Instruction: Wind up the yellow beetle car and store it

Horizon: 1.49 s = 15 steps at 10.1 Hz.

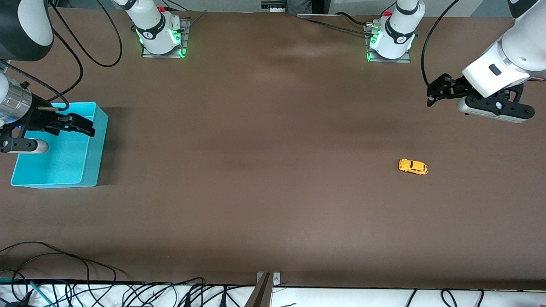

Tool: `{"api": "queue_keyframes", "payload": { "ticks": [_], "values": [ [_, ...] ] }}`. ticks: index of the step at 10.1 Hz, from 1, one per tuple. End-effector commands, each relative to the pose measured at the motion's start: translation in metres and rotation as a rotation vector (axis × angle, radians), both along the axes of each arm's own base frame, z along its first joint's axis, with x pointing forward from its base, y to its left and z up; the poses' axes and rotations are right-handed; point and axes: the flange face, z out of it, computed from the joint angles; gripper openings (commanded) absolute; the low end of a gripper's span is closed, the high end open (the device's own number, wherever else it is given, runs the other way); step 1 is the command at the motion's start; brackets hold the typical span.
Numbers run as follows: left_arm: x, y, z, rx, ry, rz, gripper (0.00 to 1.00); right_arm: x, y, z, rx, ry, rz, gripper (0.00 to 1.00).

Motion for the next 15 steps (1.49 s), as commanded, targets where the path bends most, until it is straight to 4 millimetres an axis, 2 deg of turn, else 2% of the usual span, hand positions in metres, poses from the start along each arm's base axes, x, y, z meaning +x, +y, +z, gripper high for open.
{"api": "queue_keyframes", "payload": {
  "ticks": [1, 3, 7, 10, 15],
  "values": [
    [-0.003, -0.015, 0.006, -0.005, 0.001, -0.014, 1.00, -0.004, 0.000, 0.008, 0.008, 0.000, -0.004, 1.00],
    [-0.001, -0.001, 0.007, -0.005, -0.001, 0.007, 1.00, -0.004, 0.000, 0.008, 0.010, -0.001, -0.005, 1.00],
    [-0.002, -0.002, 0.008, -0.005, -0.002, 0.007, 1.00, -0.004, 0.003, 0.007, 0.010, 0.002, -0.003, 1.00],
    [0.001, 0.008, 0.007, -0.006, -0.001, 0.016, 1.00, -0.004, 0.003, 0.007, 0.008, 0.002, 0.002, 1.00],
    [0.002, 0.010, 0.008, -0.005, -0.004, 0.021, 1.00, -0.004, 0.001, 0.007, 0.007, 0.002, 0.002, 1.00]
  ]
}}
